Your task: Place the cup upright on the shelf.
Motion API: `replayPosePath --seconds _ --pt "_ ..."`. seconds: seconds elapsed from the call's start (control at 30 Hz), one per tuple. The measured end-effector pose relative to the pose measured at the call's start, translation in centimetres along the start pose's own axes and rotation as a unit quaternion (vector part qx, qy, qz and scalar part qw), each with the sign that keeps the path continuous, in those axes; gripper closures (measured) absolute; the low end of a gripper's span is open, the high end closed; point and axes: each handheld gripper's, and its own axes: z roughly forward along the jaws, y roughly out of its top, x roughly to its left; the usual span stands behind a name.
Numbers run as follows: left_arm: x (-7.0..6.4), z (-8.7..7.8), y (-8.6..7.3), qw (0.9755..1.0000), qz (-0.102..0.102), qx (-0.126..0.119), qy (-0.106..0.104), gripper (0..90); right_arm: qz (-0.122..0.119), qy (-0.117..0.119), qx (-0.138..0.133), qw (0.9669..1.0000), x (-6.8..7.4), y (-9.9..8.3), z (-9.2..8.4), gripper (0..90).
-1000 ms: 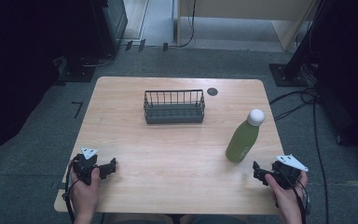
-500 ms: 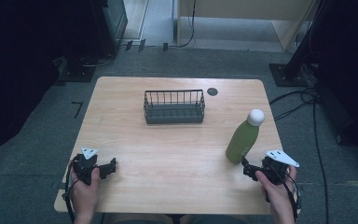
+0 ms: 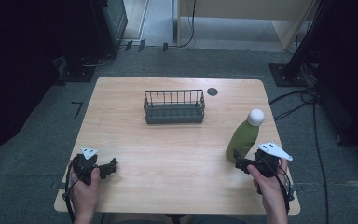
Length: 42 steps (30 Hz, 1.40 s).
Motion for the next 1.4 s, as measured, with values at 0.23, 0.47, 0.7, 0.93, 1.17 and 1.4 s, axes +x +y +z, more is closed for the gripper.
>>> replayPosePath --seconds 0.23,0.47,0.7,0.93,1.17,1.4 --pt "0.0 0.0 0.0 1.0 0.0 0.0 0.0 0.0 0.006 -0.003 -0.017 0.9998 0.4 1.0 0.2 0.3" --pt "0.0 0.0 0.0 1.0 0.0 0.0 0.0 0.0 0.007 -0.023 -0.032 0.9992 0.9 1.6 0.6 6.3" --pt "0.0 0.0 0.0 1.0 0.0 0.0 0.0 0.0 0.005 -0.025 -0.045 0.9987 1.4 2.0 1.2 15.2" --pt "0.0 0.0 0.0 1.0 0.0 0.0 0.0 0.0 -0.001 -0.028 -0.053 0.9982 1.6 2.0 1.3 19.3" --pt "0.0 0.0 0.0 1.0 0.0 0.0 0.0 0.0 -0.005 -0.031 -0.063 0.9976 1.7 2.0 1.3 19.0" --pt "0.0 0.0 0.0 1.0 0.0 0.0 0.0 0.0 -0.012 -0.033 -0.072 0.9968 1.8 2.2 1.1 20.4"
